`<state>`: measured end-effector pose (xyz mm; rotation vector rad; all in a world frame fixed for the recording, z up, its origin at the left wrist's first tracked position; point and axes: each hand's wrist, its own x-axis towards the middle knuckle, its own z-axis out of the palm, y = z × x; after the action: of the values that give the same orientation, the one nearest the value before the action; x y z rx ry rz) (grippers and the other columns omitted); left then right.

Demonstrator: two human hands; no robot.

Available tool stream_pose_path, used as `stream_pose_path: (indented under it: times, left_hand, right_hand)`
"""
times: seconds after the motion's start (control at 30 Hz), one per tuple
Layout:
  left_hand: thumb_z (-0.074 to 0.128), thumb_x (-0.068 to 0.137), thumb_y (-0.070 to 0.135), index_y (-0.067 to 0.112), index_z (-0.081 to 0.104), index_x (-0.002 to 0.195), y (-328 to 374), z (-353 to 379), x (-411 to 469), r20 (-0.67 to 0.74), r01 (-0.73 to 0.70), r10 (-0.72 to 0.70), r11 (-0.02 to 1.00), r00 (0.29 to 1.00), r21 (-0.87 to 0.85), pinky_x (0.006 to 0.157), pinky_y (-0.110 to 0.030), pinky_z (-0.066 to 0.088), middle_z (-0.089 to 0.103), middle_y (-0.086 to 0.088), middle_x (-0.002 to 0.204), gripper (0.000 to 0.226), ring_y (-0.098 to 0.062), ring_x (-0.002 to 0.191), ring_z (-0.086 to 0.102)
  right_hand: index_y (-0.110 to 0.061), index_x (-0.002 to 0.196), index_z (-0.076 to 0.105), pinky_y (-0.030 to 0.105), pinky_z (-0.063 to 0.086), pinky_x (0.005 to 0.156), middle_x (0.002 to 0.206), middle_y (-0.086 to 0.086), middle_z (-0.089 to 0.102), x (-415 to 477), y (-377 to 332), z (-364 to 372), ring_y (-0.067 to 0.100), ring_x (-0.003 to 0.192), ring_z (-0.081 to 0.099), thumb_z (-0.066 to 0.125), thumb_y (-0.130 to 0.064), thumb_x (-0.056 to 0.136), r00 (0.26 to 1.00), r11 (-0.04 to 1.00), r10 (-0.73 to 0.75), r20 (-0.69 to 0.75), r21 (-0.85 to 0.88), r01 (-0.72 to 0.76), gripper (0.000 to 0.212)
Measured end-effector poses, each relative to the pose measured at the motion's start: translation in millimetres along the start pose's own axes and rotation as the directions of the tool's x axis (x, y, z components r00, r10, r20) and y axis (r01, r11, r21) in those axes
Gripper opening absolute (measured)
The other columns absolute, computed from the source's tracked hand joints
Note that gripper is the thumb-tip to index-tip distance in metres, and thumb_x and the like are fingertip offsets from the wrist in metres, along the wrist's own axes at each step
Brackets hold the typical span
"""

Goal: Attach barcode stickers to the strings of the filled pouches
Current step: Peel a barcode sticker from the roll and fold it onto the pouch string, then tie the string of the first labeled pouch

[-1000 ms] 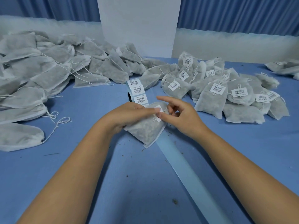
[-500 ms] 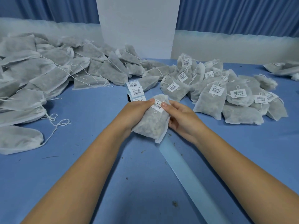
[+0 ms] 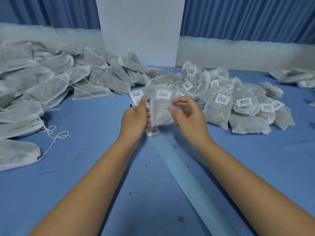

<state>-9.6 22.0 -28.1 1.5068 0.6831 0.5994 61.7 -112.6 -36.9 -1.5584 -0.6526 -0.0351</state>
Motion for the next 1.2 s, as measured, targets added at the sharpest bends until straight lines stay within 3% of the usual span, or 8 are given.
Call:
stream_pose_path:
  times: [0.1, 0.23, 0.43, 0.63, 0.77, 0.9, 1.07, 1.2]
  left_hand:
    - [0.048, 0.102, 0.040, 0.009, 0.063, 0.079, 0, -4, 6, -0.009, 0.026, -0.027, 0.995, 1.000, -0.094, 0.049, -0.019, 0.053, 0.070, 0.000, 0.062, 0.041, -0.009, 0.048, 0.063]
    - [0.047, 0.102, 0.027, 0.008, 0.062, 0.079, -4, -11, 11, -0.031, 0.056, -0.059, 0.995, 0.998, -0.088, 0.045, -0.018, 0.049, 0.069, -0.006, 0.069, 0.034, -0.009, 0.047, 0.058]
    - [0.046, 0.100, 0.021, 0.011, 0.062, 0.076, -7, -21, 17, -0.068, 0.046, -0.050, 0.997, 0.996, -0.057, 0.040, -0.014, 0.041, 0.069, -0.001, 0.068, 0.030, -0.007, 0.046, 0.056]
    - [0.045, 0.096, 0.015, 0.012, 0.062, 0.076, -11, -23, 24, -0.081, 0.028, -0.030, 0.999, 0.996, -0.030, 0.043, -0.015, 0.040, 0.070, -0.002, 0.070, 0.027, -0.006, 0.047, 0.059]
    - [0.043, 0.095, 0.014, 0.012, 0.062, 0.075, -15, -23, 29, -0.098, 0.026, -0.027, 1.000, 0.995, -0.013, 0.047, -0.018, 0.040, 0.070, 0.000, 0.067, 0.027, -0.007, 0.049, 0.058]
    - [0.043, 0.093, 0.013, 0.010, 0.065, 0.077, -18, -25, 33, -0.125, 0.032, -0.031, 0.999, 0.992, 0.004, 0.048, -0.019, 0.040, 0.071, 0.002, 0.065, 0.027, -0.007, 0.048, 0.057]
    - [0.043, 0.093, 0.012, 0.009, 0.064, 0.076, -17, -27, 34, -0.127, 0.038, -0.040, 0.999, 0.991, -0.019, 0.039, -0.013, 0.038, 0.072, -0.004, 0.074, 0.027, -0.004, 0.043, 0.054]
    - [0.043, 0.094, 0.012, 0.010, 0.064, 0.075, -17, -27, 35, -0.125, 0.050, -0.052, 0.999, 0.991, -0.021, 0.038, -0.013, 0.037, 0.069, -0.001, 0.067, 0.028, -0.003, 0.040, 0.053]
  right_hand:
    - [-0.024, 0.095, 0.068, 0.044, 0.051, 0.081, 0.090, -0.006, 0.064, 26, 17, -10, 0.015, 0.078, 0.053, 0.066, -0.016, 0.092, 0.978, 0.990, 0.093, -0.187, -0.090, -0.111, 0.009]
    - [-0.019, 0.127, 0.064, 0.022, 0.046, 0.093, 0.117, -0.002, 0.060, 43, 41, -11, 0.012, 0.104, 0.057, 0.069, -0.019, 0.086, 0.976, 0.926, 0.216, -0.035, -0.310, -0.217, 0.041]
    - [-0.003, 0.129, 0.060, 0.028, 0.034, 0.100, 0.132, 0.021, 0.049, 61, 50, -4, 0.023, 0.109, 0.048, 0.057, -0.014, 0.094, 0.991, 0.754, 0.090, -0.098, -0.644, -0.132, 0.037]
    - [-0.005, 0.116, 0.060, 0.036, 0.035, 0.096, 0.132, 0.015, 0.038, 55, 39, 17, 0.034, 0.119, 0.038, 0.063, -0.016, 0.080, 0.977, 0.561, -0.056, -0.203, -0.816, -0.138, 0.038]
    - [-0.007, 0.116, 0.063, 0.032, 0.033, 0.090, 0.126, 0.012, 0.047, 58, 32, 37, 0.031, 0.113, 0.040, 0.059, -0.008, 0.081, 0.981, 0.539, -0.195, 0.008, -0.834, 0.114, 0.035]
    - [-0.009, 0.127, 0.061, 0.035, 0.037, 0.098, 0.126, 0.011, 0.055, 81, 32, 55, 0.029, 0.120, 0.042, 0.046, -0.004, 0.095, 0.960, 0.499, -0.092, 0.263, -0.822, 0.273, 0.036]
    - [-0.017, 0.137, 0.050, 0.041, 0.042, 0.097, 0.134, 0.010, 0.051, 108, 33, 69, 0.032, 0.126, 0.040, 0.047, -0.008, 0.095, 0.926, 0.377, 0.023, 0.377, -0.861, 0.341, 0.043]
    - [-0.020, 0.112, 0.069, 0.035, 0.043, 0.079, 0.115, 0.009, 0.056, 114, 37, 76, 0.031, 0.115, 0.048, 0.056, -0.018, 0.093, 0.938, 0.317, -0.013, 0.346, -0.889, 0.332, 0.023]
